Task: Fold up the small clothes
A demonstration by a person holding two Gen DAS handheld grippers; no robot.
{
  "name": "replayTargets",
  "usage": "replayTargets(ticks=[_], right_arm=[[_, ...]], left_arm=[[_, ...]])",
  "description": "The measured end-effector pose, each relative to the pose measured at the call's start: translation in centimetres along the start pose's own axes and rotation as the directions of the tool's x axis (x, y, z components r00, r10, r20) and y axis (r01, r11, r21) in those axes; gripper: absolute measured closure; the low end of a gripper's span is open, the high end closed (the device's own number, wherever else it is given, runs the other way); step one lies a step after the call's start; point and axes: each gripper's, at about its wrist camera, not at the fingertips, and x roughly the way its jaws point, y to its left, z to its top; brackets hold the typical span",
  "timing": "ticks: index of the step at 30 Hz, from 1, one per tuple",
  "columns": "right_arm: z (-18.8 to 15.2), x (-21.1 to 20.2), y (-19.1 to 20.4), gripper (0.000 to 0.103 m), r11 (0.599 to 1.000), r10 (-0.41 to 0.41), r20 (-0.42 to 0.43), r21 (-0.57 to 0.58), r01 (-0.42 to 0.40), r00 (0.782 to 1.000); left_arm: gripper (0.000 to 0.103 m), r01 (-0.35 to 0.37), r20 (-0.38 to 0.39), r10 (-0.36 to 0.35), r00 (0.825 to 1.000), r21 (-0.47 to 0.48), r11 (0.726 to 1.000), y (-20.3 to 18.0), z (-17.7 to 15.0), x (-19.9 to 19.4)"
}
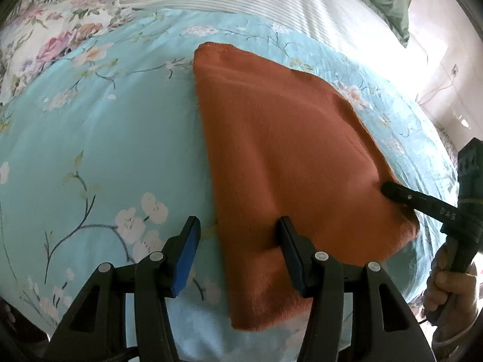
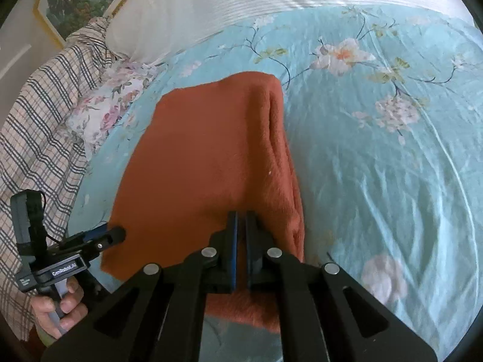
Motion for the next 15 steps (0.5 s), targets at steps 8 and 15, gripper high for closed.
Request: replayTargets(ticks=[8,15], right_arm=[[-2.2,-3.3,1.6,0.048,0.998,0.004,0.038,-0.061,-0.002,0.999],[-4.8,-4.1,2.4,0.048,0.994,-0.032,0.005,-0.104,0.032,0.999]], left_arm=[[0.041,-0.033,0.024,0.033,0.999,0.011,0.999,-0.1,-1.9,-2.1],[0.025,-0.080,0.028,0.080,0.996,0.007,0.997,0.9,-4.1,-3.8]])
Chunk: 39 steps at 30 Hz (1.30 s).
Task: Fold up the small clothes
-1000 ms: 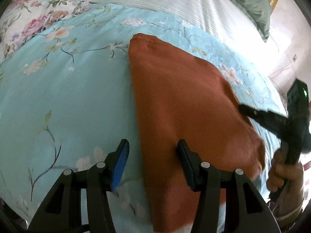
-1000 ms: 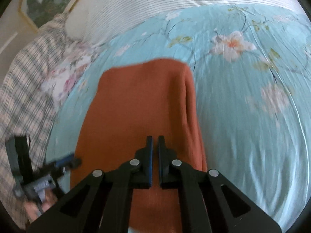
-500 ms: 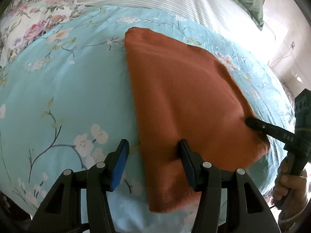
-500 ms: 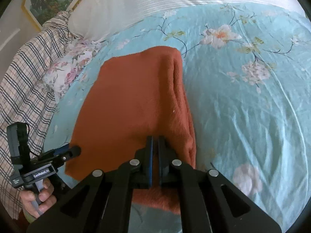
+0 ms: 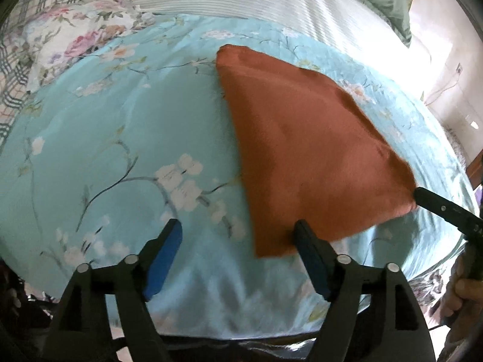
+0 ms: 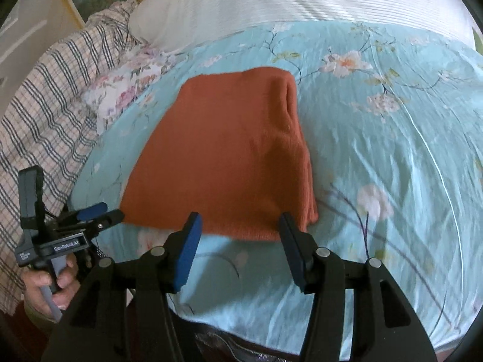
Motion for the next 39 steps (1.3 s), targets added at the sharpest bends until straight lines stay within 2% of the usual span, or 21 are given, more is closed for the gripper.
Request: replayTargets(ticks=[1,4,6,8,13,18,22,29,32,36,39], right_arm=[[-0.3,-0.1,0.1,0.047,1.000,-0.006,-0.007,-0.003,0.006,1.000],[-1.2,-0.5,0.4,0.032,1.000,-0.027,-0.017,-0.017,0.027,0.999],[-1.8,-0.9,0.8,0.028,0.999,-0.032,-0.019,-0.027,0.032,0.999],[-2.3,-1.2,1.2,0.022,0.998,-0.045,-0.026,-0.044,0.044,0.999],[-3.1,-1.7,2.2,0.017,0.994,-0.048,-0.050,-0.096,0.043,0.998],[-2.9,-3.1,3.3,0.014,0.989,-0.030,-0.059,-0.143,0.021,0.998],[-1.9,-4.9,4.2,0.004,0.984,-0.013,-0.034,-0.181,0.007,0.999],[0.3,-7.8,5.4,0.001,0.976,0.011,0.011,-0.219,-0.008,1.000],[0.5,-7.8,5.2,0.001,0.977,0.000,0.019,-0.212,0.004,1.000],[0.2,-6.4,4.5,0.001,0.984,-0.004,0.007,-0.178,0.005,1.000],[-0.3,-4.9,3.9,0.001,0.988,-0.009,-0.007,-0.153,0.008,1.000]], left_arm=[[0.025,-0.019,0.000,0.019,1.000,0.013,1.000,0.0,-0.4,-0.2],[0.025,-0.070,0.002,0.070,0.998,0.050,0.996,-0.2,-1.5,-0.9],[0.025,-0.120,0.011,0.120,0.993,0.095,0.988,-0.6,-2.2,-1.3],[0.025,-0.140,0.019,0.139,0.990,0.124,0.982,-0.9,-2.8,-1.8],[0.025,-0.136,0.017,0.135,0.991,0.159,0.978,-1.5,-3.8,-3.0],[0.023,-0.197,0.052,0.191,0.980,0.194,0.961,-2.2,-3.5,-5.0],[0.021,-0.233,0.095,0.218,0.971,0.209,0.950,-2.9,-2.5,-7.3],[0.018,-0.269,0.157,0.236,0.959,0.243,0.932,-3.8,0.0,-10.6],[0.011,-0.281,0.188,0.240,0.952,0.232,0.931,-4.1,0.6,-11.4],[0.008,-0.279,0.197,0.239,0.951,0.214,0.936,-4.1,0.8,-10.9],[0.008,-0.295,0.187,0.257,0.948,0.219,0.930,-4.2,0.3,-9.3]])
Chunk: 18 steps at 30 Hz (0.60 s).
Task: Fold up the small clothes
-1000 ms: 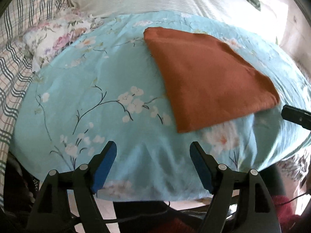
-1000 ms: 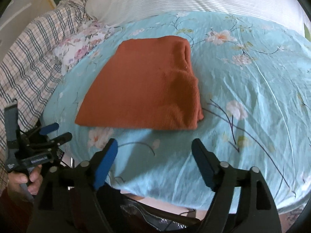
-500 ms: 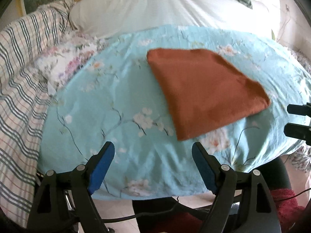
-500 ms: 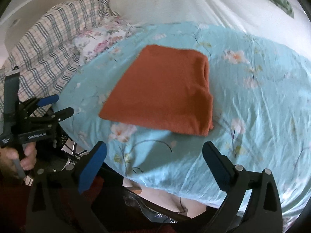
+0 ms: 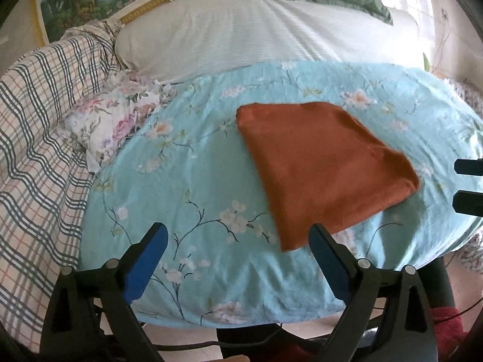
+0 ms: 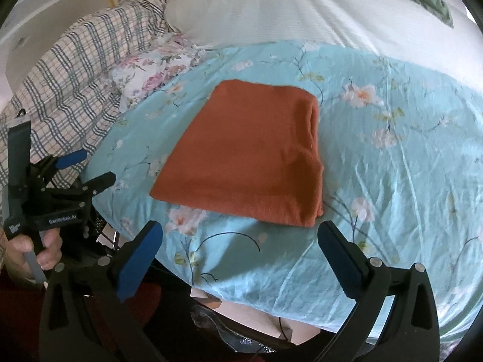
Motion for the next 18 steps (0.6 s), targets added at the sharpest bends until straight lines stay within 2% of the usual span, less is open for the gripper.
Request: replayTargets(ticks=[3,7,18], right_arm=[[-0.3,1.2,-0.3,0.001,0.999,0.015,-0.020,0.031,-0.014,1.000],[-0.4,2.2,-0.2,0.001,1.000,0.017,-0.045,0.014,-0.016,0.999],[1.2,3.3,-0.5,0.001,1.000,0.013,-0.052,-0.010,-0.013,0.999]], left_arm=[[0.008,-0.008,-0.032,0.008,0.999,0.001,1.000,-0.8,-0.6,1.5],[0.008,-0.002,-0.060,0.002,0.998,-0.002,1.000,-1.3,-1.0,2.8],[0.008,0.010,-0.057,-0.011,0.998,-0.014,1.000,-2.0,0.2,3.9]])
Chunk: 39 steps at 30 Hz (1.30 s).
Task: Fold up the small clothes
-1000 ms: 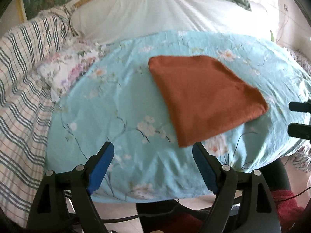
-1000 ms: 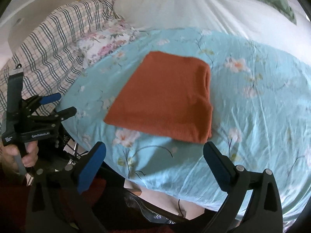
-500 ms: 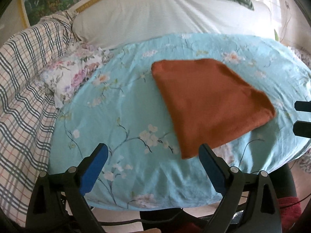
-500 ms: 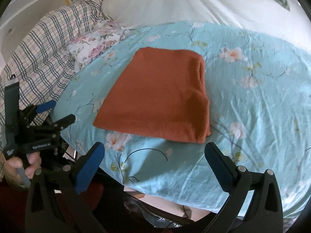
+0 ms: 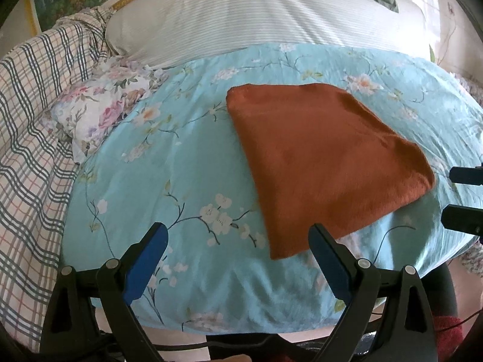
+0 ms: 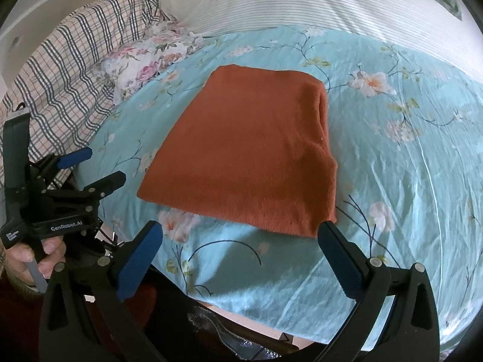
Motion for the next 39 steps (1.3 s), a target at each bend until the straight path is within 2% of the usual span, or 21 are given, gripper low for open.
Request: replayTargets(ticks=[16,39], right_arm=[[2.0,0.5,0.3,0.001,0.999,0.014,0.006,-0.039,-0.014,1.000],[2.0,0.7,0.0,0.001,0.999,0.009,-0.004,-0.034,-0.009,1.000]], left_arm=[[0.008,0.012,-0.002,-0.012,1.000,-0.008,1.000,-0.3,1.4,0.5],[0.008,0.014,-0.005,-0.014,1.000,-0.001,1.000,-0.8,1.6,0.3]])
